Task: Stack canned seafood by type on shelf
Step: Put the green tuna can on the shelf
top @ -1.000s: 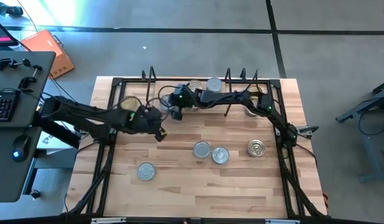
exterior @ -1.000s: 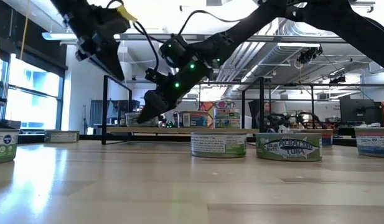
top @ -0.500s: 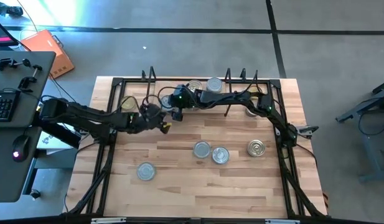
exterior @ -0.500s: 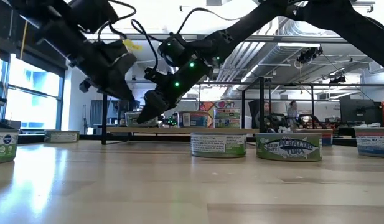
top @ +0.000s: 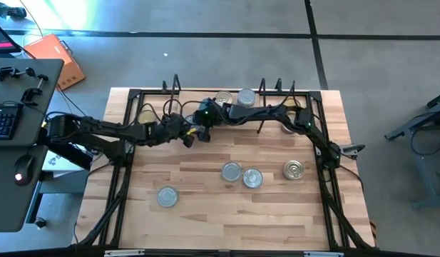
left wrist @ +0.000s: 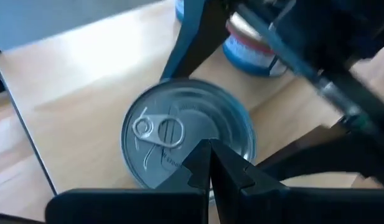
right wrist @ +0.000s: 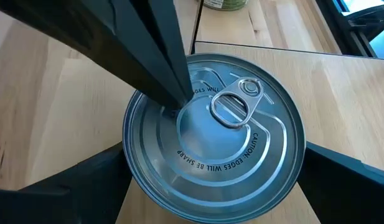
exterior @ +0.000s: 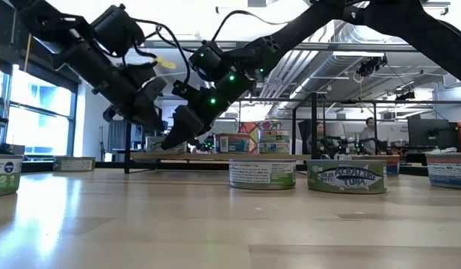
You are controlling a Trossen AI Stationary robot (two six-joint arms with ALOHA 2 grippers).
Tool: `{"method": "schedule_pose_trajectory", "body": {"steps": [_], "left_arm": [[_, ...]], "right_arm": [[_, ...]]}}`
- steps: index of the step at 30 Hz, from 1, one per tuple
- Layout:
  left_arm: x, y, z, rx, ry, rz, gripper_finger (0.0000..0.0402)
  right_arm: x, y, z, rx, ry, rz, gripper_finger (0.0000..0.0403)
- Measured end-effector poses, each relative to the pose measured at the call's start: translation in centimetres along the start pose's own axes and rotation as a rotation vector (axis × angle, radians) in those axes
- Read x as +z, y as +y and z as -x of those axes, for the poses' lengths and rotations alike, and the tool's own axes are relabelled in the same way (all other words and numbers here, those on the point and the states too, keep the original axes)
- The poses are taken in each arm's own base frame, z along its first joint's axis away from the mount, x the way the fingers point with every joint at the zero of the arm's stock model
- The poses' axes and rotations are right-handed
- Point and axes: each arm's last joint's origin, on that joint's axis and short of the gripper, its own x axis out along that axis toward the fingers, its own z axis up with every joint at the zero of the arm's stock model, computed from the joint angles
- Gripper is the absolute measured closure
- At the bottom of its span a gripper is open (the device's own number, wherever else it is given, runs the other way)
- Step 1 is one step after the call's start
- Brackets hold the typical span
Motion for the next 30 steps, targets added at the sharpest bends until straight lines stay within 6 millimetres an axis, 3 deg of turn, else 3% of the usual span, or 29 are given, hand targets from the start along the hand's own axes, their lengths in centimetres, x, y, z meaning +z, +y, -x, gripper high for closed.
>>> {"method": "schedule_pose_trajectory", "body": {"steps": [9,23,30], "left_arm": [[-0.6,0.3,-1.7,0.018,0.045,-0.004,0.0402],[-0.4,0.9,-2.0,0.022,0.054,-0.006,0.0402],[-0.4,1.5,-2.2,0.037,0.079,0.0,0.0402]], "right_arm": [[0.0,-0.2,0.1,-0.01,0.001,-0.032,0.0003],[-0.1,-0.4,0.2,-0.014,0.016,-0.026,0.0003],[0.0,-0.8,1.5,-0.002,0.071,0.002,0.0003]]}}
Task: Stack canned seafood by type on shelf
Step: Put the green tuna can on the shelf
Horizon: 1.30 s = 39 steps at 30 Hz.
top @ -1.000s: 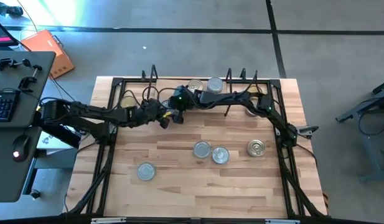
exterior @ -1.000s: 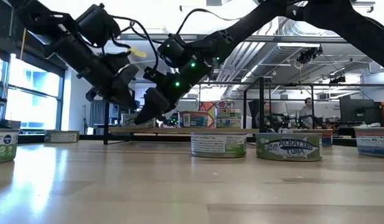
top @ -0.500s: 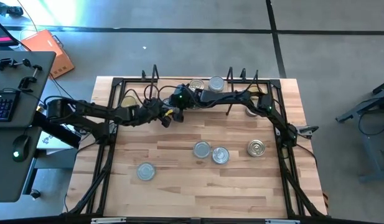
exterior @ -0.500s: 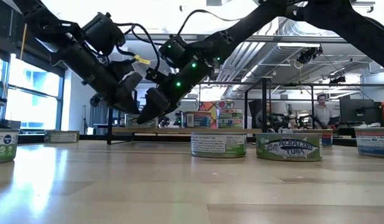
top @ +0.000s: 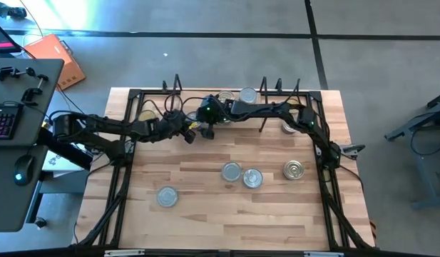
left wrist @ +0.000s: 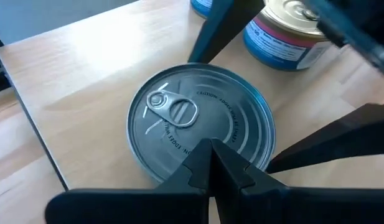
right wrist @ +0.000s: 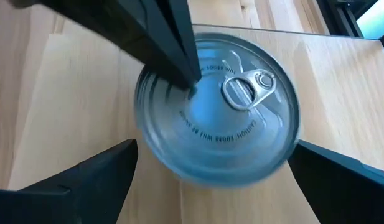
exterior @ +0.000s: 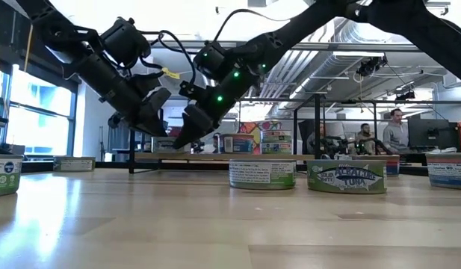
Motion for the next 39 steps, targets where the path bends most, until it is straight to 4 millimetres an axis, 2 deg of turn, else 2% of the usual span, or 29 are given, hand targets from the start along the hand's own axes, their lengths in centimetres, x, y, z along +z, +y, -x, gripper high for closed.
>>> {"method": "schedule_pose_trajectory", "body": {"steps": [7,16,21,26,31,35,39], "left_arm": [[0.2,0.3,-0.1,0.011,-0.009,0.009,0.0402],[1.1,0.0,0.2,-0.002,-0.124,-0.056,0.0402],[2.6,-0.7,1.8,-0.033,-0.217,-0.079,0.0401],[3.8,-2.0,4.9,-0.131,-0.309,-0.089,0.0401],[3.9,-3.2,8.7,-0.248,-0.332,-0.129,0.0401],[2.6,-3.6,11.0,-0.312,-0.281,-0.143,0.0401],[0.8,-3.8,12.1,-0.281,-0.21,-0.155,0.0401]], "right_arm": [[-0.5,-0.8,0.4,-0.002,0.049,-0.028,0.0003],[0.1,-1.6,1.7,-0.186,0.072,-0.083,0.0006],[0.9,-1.6,3.4,-0.189,0.078,-0.078,0.0006],[1.7,-0.7,4.6,-0.055,0.034,-0.007,0.0018],[2.7,0.2,3.6,0.009,-0.1,-0.023,0.0077],[2.5,0.5,1.5,0.001,-0.169,-0.101,0.0147],[1.6,0.4,-0.4,-0.008,-0.188,-0.182,0.0216]]}}
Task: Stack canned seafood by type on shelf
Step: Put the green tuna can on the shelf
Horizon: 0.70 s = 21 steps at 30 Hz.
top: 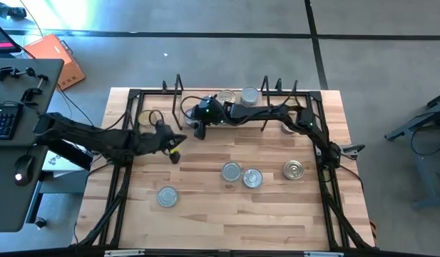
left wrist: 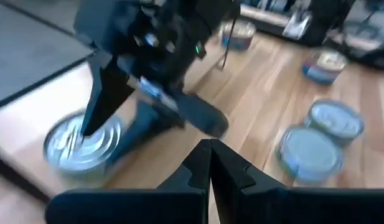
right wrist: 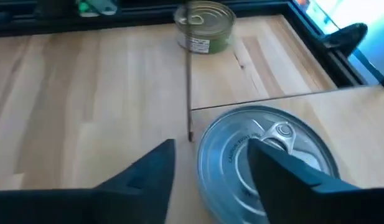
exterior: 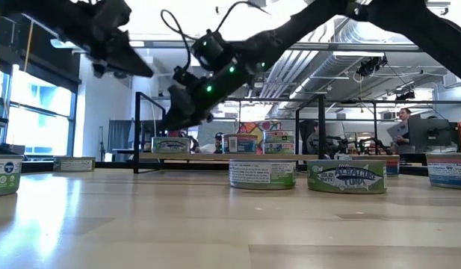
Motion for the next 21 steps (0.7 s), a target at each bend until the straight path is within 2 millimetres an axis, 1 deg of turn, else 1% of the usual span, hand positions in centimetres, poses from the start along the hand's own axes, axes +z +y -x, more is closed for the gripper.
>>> {"method": "schedule_pose_trajectory", "body": {"steps": [2,4,9,12,16,18,21], "left_arm": [[-0.7,-0.3,0.4,0.032,0.026,-0.005,0.0401],[-1.2,-0.4,0.7,0.061,0.041,-0.004,0.0401],[-1.8,-0.8,1.2,0.098,0.039,0.0,0.0401],[-1.8,-1.0,1.3,0.093,0.035,-0.003,0.0401],[-1.9,-1.0,1.3,0.091,0.034,0.002,0.0401],[-1.9,-1.0,1.3,0.092,0.034,0.002,0.0401],[-1.8,-1.0,1.3,0.097,0.031,0.001,0.0401]], "right_arm": [[-0.6,-0.5,-0.4,-0.023,0.018,-0.031,0.0246],[-0.7,-1.1,-0.5,-0.051,0.028,-0.053,0.0269],[-1.1,-3.8,-0.2,-0.103,0.034,-0.118,0.0308],[-1.3,-5.6,0.1,-0.128,0.037,-0.174,0.0321],[-1.6,-7.1,0.4,-0.142,0.036,-0.219,0.0331],[-1.6,-7.5,0.5,-0.138,0.035,-0.225,0.0332],[-1.6,-7.3,0.4,-0.125,0.034,-0.217,0.0332]]}}
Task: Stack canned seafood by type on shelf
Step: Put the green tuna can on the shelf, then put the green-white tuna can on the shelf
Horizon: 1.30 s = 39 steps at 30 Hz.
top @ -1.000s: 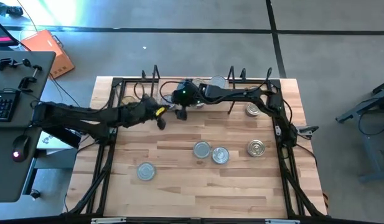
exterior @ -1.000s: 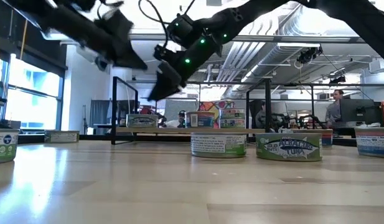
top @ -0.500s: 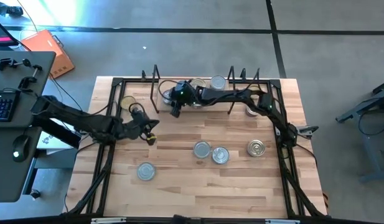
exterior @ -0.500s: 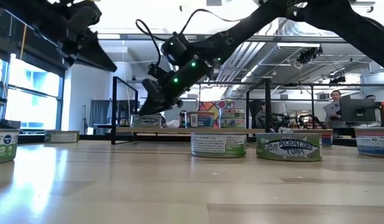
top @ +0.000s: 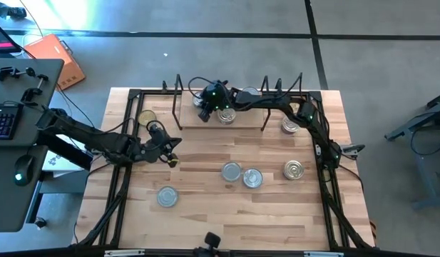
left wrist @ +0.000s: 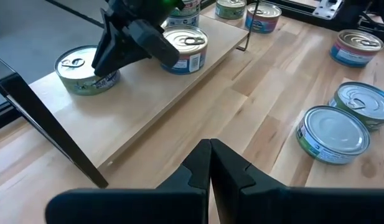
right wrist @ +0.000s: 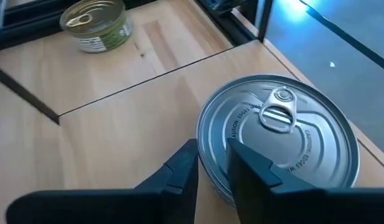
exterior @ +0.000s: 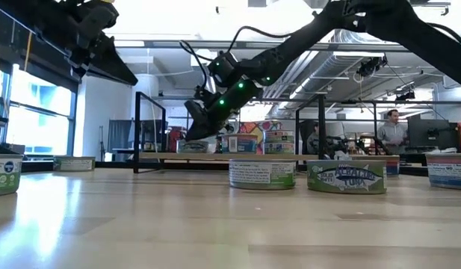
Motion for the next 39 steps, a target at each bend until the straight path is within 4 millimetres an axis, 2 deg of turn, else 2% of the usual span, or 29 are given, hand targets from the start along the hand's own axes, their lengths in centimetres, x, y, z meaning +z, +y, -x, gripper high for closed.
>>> {"method": "schedule_pose_trajectory", "body": {"steps": [5,15,18,22,26,30,33,39], "left_arm": [[0.0,0.0,0.0,0.001,-0.001,0.001,0.0401],[-0.1,0.0,0.0,0.004,0.005,0.007,0.0401],[-0.4,0.0,0.2,0.008,0.02,0.003,0.0401],[-1.0,-0.1,0.6,0.019,0.034,0.008,0.0401],[-1.7,-0.5,1.4,0.034,0.018,0.012,0.0401],[-2.6,-0.9,2.1,0.023,-0.014,0.023,0.0401],[-3.6,-0.9,2.3,0.026,-0.029,0.054,0.0401],[-4.7,0.4,1.7,0.113,0.008,0.167,0.0401]], "right_arm": [[0.2,0.4,0.0,0.029,-0.017,0.006,0.0332],[2.4,2.1,0.9,0.046,-0.076,0.066,0.0332],[3.6,3.1,2.8,0.006,-0.067,0.13,0.0332],[4.4,5.5,6.5,-0.05,-0.002,0.28,0.0332],[2.9,7.8,9.7,-0.124,0.118,0.432,0.0332],[0.7,9.5,14.0,-0.095,0.128,0.491,0.0332],[-2.3,11.1,17.0,-0.064,0.107,0.474,0.0332],[-8.9,16.1,21.7,0.01,-0.028,0.408,0.0332]]}}
